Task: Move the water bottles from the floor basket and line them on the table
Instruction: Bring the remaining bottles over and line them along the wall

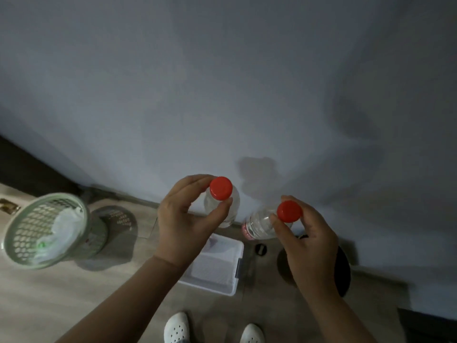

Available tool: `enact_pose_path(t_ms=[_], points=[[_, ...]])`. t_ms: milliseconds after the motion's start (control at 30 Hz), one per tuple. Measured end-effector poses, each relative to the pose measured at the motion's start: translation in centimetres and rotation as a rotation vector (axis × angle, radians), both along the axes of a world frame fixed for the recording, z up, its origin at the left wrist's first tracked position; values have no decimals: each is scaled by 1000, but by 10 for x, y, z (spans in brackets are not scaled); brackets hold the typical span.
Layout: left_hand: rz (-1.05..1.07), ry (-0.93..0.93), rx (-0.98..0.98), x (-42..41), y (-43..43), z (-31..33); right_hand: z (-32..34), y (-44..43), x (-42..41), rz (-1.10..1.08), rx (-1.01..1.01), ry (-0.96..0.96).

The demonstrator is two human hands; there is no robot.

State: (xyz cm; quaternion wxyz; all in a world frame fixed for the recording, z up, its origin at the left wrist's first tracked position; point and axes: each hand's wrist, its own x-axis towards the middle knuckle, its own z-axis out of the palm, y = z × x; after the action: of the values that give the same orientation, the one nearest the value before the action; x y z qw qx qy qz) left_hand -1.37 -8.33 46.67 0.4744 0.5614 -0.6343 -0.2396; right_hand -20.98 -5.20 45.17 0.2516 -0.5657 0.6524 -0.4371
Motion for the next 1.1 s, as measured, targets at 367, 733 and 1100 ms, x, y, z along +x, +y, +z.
enact_pose_path(t_ms=[367,733,1100], points=[[-20,249,-175,-14,13,236,238,17,-3,-22,-345,-256],[-149,393,-289,-24,35,409,434,28,-2,-19,-689,-217],[47,402,-388,-51,73,490,515,47,-39,102,-763,-354]])
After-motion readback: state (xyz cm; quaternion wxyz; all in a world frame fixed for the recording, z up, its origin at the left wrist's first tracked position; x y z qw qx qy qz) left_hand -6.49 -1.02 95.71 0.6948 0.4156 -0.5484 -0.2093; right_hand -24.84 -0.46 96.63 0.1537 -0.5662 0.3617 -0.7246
